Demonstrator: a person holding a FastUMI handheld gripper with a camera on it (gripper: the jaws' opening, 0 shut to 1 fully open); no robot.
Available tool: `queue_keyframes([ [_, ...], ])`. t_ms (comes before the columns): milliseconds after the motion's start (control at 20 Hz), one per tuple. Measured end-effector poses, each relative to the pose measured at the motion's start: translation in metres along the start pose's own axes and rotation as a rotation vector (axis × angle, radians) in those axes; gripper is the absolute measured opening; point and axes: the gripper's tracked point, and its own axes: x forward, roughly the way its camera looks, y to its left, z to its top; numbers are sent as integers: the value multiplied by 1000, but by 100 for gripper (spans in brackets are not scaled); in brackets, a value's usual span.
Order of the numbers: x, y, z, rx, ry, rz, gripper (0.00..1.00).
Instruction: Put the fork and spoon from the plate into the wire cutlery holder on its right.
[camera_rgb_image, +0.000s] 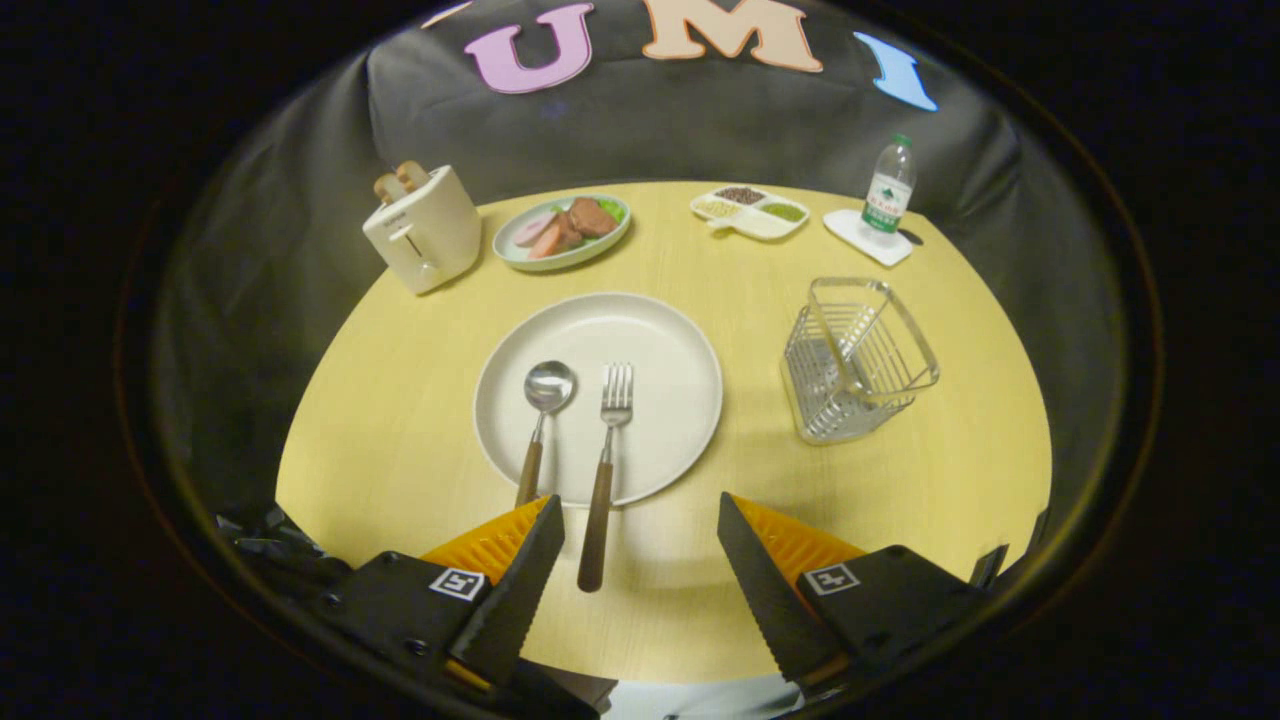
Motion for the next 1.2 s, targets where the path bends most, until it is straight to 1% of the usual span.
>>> queue_keyframes([
  [350,21,4,-18,-54,119,-12,98],
  [450,26,10,-22,-58,148,-3,96],
  [750,37,13,-34,-72,246,-6,53],
  [950,41,11,-36,-36,299,-17,24],
  [1000,39,13,-35,-25,307,-14,21],
  [1200,35,5,-34,8,317,-58,8],
])
